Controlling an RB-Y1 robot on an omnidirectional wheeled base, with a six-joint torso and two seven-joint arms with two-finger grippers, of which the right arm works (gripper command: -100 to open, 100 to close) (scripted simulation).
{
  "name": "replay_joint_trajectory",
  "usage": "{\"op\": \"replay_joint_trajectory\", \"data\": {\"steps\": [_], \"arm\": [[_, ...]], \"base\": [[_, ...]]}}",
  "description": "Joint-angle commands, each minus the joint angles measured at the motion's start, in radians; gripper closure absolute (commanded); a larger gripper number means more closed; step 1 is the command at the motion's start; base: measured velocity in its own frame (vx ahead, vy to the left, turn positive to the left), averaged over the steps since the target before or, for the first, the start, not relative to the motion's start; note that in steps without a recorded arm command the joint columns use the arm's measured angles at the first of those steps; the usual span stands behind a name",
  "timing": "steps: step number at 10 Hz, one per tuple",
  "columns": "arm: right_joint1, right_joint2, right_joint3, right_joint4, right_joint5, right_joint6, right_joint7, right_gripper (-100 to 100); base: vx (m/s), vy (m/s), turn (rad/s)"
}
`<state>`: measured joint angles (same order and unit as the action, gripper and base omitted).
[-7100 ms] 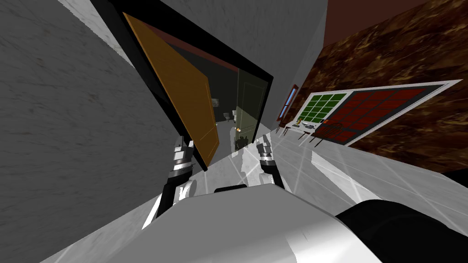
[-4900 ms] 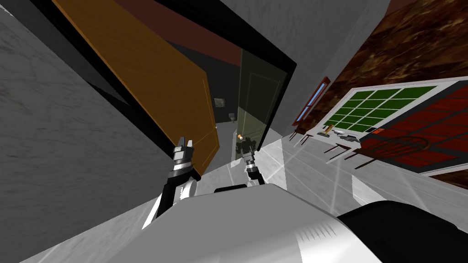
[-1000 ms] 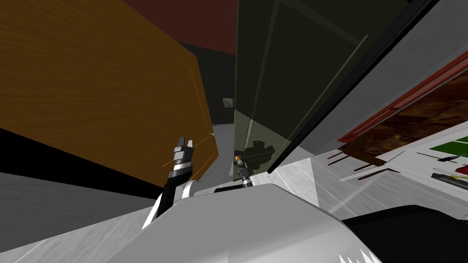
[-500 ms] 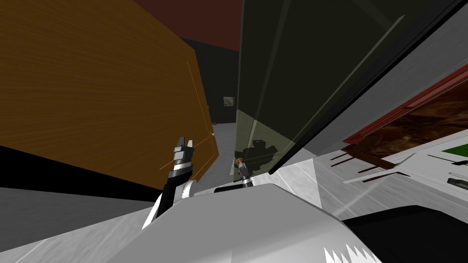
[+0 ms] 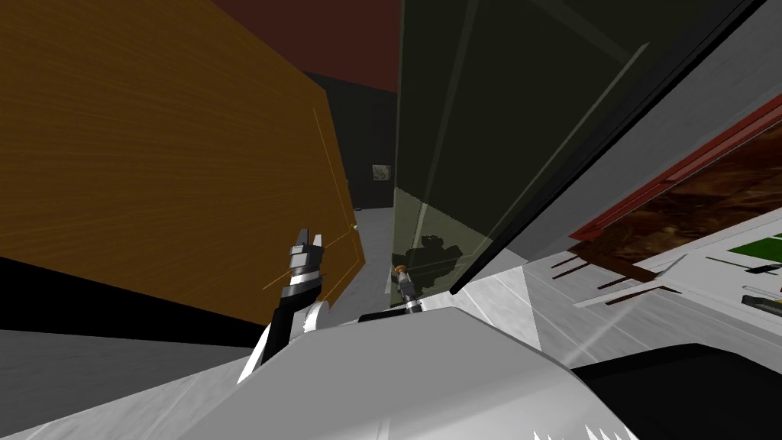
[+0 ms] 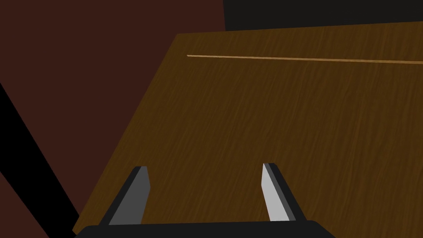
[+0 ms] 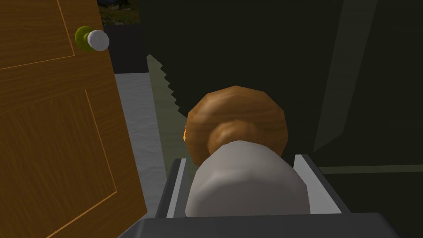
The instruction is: Push the door open
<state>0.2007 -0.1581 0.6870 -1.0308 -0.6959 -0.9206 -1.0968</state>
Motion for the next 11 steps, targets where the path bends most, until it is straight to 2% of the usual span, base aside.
{"op": "replay_joint_trajectory", "data": {"steps": [1, 6, 11], "arm": [[-0.012, 0.004, -0.016, -0.003, -0.007, -0.010, 0.009, 100], [-0.042, 0.042, -0.053, 0.041, -0.035, -0.023, 0.044, 100], [-0.080, 0.097, -0.100, 0.096, -0.070, -0.039, 0.087, 100]], "base": [[0.194, 0.056, -0.074], [0.202, 0.047, -0.112], [0.190, 0.071, -0.147]]}}
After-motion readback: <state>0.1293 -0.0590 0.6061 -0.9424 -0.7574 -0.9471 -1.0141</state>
